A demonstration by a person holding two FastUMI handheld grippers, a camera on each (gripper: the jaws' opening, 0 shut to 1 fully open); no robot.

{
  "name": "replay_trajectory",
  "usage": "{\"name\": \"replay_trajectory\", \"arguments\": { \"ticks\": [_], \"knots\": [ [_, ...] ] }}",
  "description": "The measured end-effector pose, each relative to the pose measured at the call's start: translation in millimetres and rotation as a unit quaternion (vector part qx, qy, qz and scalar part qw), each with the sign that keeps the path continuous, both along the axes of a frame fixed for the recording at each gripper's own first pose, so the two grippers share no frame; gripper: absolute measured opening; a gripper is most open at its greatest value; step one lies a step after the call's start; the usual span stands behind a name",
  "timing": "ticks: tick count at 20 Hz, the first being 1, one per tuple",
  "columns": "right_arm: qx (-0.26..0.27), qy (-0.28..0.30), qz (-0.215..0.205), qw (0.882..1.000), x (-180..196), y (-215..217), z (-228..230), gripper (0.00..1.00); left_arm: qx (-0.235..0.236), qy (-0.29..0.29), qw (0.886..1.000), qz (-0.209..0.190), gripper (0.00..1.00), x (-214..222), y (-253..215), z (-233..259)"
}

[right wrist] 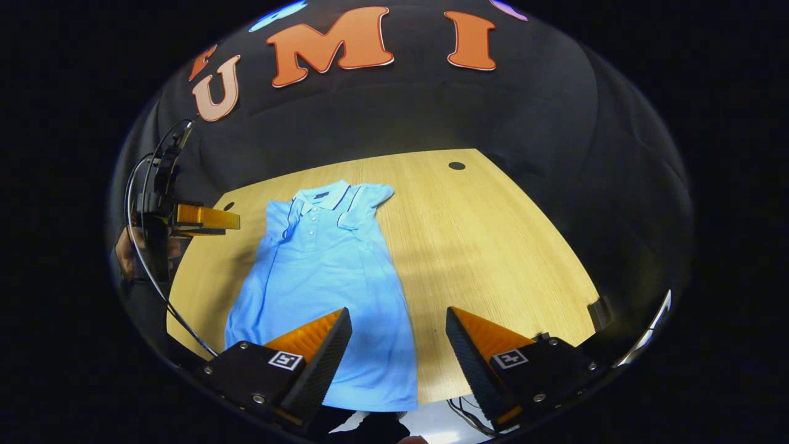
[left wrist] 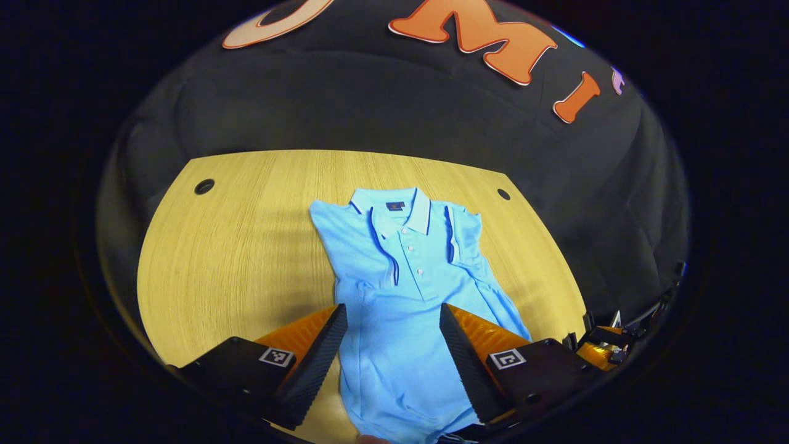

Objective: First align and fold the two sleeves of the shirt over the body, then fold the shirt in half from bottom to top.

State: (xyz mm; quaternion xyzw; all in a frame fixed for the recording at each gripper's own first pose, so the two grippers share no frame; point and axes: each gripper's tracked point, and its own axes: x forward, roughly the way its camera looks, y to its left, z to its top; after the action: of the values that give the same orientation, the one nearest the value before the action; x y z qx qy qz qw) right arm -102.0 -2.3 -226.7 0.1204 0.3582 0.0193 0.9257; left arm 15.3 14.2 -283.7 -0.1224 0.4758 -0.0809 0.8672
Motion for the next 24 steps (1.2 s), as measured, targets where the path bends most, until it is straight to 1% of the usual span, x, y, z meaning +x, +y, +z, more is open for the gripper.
{"name": "replay_trajectory", "arguments": {
  "ticks": [3, 7, 11, 12, 13, 14, 19, 24],
  "knots": [
    [0.002, 0.021, 0.021, 1.000, -22, 7, -23, 0.96, 0.030, -0.002, 1.000, 0.002, 1.00, -49, 3, 0],
    [0.009, 0.036, 0.042, 0.998, -47, 19, -43, 0.96, 0.038, 0.006, 0.999, 0.006, 0.99, -112, -2, -5],
    [0.003, 0.045, 0.060, 0.997, -68, 30, -57, 0.96, 0.044, 0.021, 0.999, 0.010, 0.99, -164, -6, -17],
    [0.004, 0.048, 0.060, 0.997, -72, 32, -61, 0.96, 0.046, 0.022, 0.999, 0.010, 0.99, -174, -7, -20],
    [0.007, 0.050, 0.063, 0.997, -75, 36, -65, 0.96, 0.046, 0.024, 0.999, 0.010, 0.96, -184, -6, -21],
    [0.009, 0.053, 0.066, 0.996, -78, 39, -69, 0.96, 0.047, 0.026, 0.999, 0.010, 0.99, -194, -8, -24],
    [-0.001, 0.070, 0.084, 0.994, -96, 46, -95, 0.95, 0.066, 0.042, 0.997, 0.000, 0.99, -239, -5, -53],
    [-0.025, 0.080, 0.093, 0.992, -98, 50, -115, 0.95, 0.106, 0.053, 0.993, -0.009, 1.00, -260, 3, -83]
  ]
}}
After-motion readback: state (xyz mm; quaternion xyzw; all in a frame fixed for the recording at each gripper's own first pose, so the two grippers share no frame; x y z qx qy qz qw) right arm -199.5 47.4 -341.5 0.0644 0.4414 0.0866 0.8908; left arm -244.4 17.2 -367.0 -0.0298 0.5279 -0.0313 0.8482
